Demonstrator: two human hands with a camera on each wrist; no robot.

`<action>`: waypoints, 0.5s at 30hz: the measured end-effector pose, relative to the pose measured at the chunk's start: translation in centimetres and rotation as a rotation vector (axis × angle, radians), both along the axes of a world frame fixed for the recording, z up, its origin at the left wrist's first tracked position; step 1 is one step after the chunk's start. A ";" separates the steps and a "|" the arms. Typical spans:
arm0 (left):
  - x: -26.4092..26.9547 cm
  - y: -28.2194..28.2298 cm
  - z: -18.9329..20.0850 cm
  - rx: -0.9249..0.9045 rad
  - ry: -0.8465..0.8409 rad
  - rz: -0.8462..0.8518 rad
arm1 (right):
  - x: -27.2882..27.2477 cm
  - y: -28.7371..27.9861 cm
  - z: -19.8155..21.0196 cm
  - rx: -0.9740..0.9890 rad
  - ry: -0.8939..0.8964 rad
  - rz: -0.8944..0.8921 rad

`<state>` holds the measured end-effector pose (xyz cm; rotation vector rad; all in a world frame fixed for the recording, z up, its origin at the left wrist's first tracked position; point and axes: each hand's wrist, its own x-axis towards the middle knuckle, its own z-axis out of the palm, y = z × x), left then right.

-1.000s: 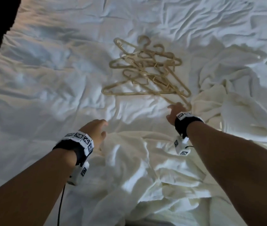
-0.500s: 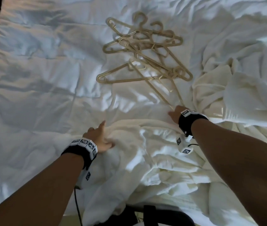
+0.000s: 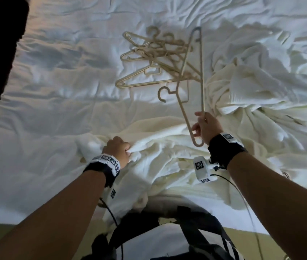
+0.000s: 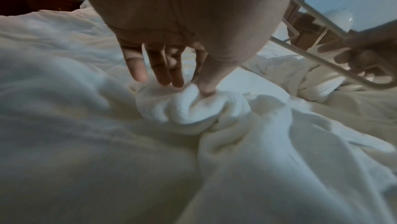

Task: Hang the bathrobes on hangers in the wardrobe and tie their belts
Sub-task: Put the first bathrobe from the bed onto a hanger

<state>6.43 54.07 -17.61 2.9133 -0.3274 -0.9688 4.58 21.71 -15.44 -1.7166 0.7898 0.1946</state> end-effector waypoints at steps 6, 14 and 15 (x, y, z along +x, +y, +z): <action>-6.6 3.2 0.9 -0.093 0.075 -0.014 | -6.7 2.9 1.5 0.630 0.126 -0.371; -10.5 4.5 1.9 -0.337 0.320 0.026 | -10.8 10.1 1.5 0.672 0.234 -0.283; -10.6 4.8 2.0 -0.371 0.324 0.080 | -10.9 11.1 1.5 0.695 0.232 -0.268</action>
